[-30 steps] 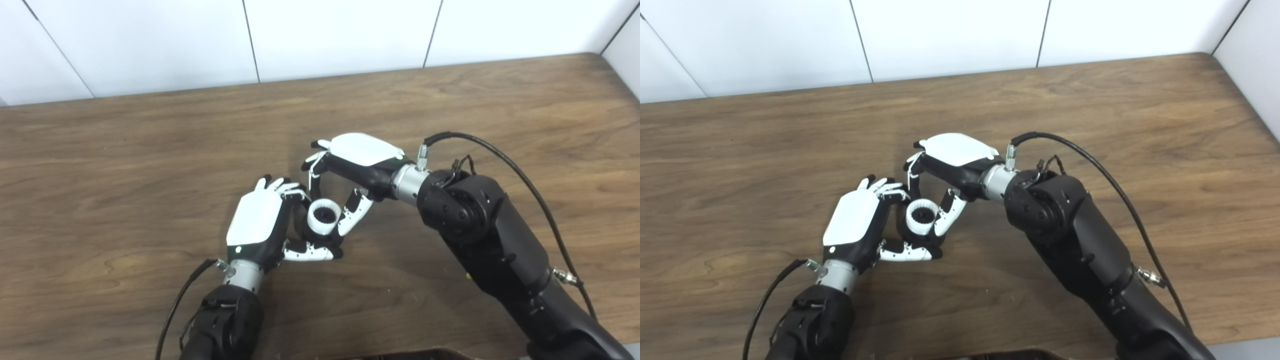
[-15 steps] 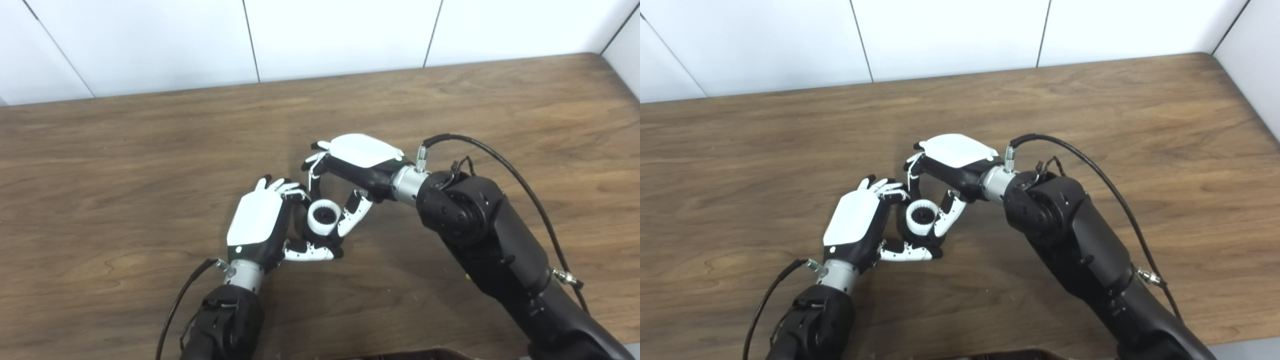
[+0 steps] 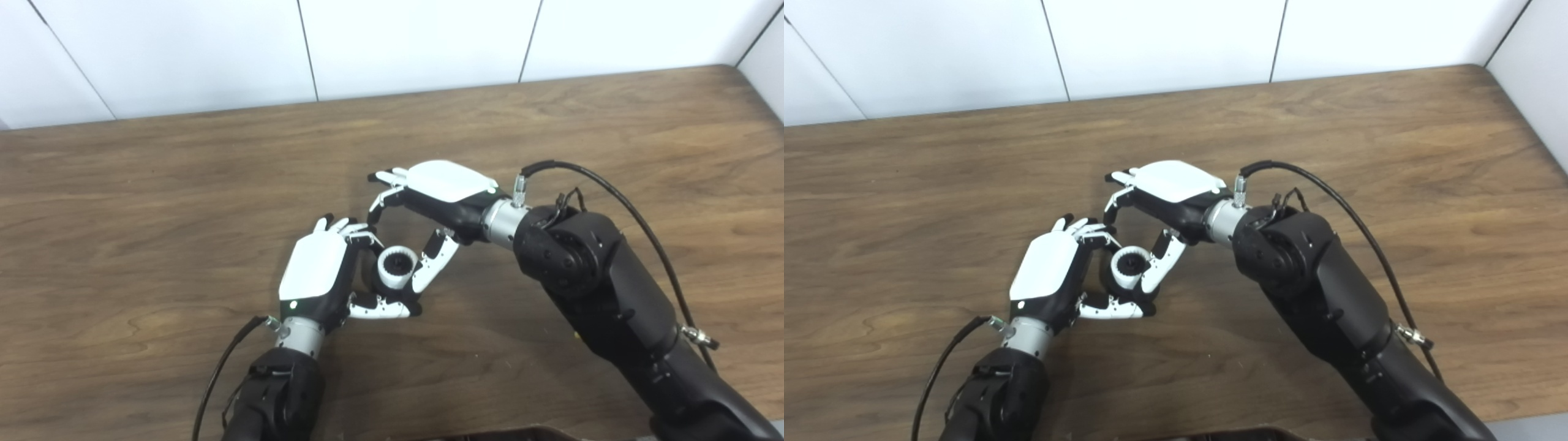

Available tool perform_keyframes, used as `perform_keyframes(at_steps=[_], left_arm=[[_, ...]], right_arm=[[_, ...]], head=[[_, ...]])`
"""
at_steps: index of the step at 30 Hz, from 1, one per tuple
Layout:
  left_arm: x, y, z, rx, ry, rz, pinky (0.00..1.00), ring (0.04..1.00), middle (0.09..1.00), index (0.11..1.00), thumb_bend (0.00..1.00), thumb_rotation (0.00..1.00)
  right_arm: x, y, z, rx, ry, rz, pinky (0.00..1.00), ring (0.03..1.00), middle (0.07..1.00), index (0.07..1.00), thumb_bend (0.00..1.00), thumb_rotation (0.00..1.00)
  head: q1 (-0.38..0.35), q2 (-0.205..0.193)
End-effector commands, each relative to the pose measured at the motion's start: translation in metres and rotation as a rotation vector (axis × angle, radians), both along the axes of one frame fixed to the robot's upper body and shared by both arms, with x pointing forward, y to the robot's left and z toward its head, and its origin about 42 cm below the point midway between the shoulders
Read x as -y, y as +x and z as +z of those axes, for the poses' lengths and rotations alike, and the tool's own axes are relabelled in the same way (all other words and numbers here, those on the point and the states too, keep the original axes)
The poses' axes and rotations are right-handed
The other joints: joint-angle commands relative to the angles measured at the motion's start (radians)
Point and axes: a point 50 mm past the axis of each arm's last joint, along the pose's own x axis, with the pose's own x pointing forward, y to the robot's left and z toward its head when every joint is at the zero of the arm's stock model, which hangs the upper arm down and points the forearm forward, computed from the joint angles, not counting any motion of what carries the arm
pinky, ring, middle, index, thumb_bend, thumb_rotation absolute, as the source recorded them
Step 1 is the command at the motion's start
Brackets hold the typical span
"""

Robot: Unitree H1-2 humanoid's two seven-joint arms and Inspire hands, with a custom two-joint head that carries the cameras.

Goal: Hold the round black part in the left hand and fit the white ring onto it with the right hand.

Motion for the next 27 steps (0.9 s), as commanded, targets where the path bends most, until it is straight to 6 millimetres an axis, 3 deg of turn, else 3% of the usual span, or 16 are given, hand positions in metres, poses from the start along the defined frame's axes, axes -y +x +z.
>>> perform_keyframes(at_steps=[1,19,26,27], left_arm=[[0.004,0.000,0.003,-0.001,0.010,-0.015,1.00,0.903,0.808,0.482,0.53,0.06],[-0.004,0.005,-0.001,-0.003,0.009,-0.009,1.00,0.897,0.798,0.483,0.52,0.06],[-0.008,0.008,0.001,-0.025,0.084,-0.030,1.00,0.904,0.814,0.496,0.52,0.07],[-0.008,0.008,0.002,-0.029,0.093,-0.032,1.00,0.908,0.819,0.586,0.67,0.13]], right_arm=[[-0.001,0.001,0.026,0.092,0.021,0.013,1.00,1.000,1.000,0.828,1.00,0.30],[0.029,-0.001,0.056,0.107,0.047,-0.049,1.00,1.000,1.000,0.882,1.00,0.39],[0.035,-0.002,0.058,0.094,0.052,-0.062,1.00,1.000,1.000,0.885,1.00,0.40],[0.036,-0.003,0.057,0.092,0.052,-0.065,1.00,1.000,1.000,0.885,1.00,0.41]], head=[[-0.002,0.000],[0.001,-0.017],[0.007,-0.019],[0.009,-0.019]])
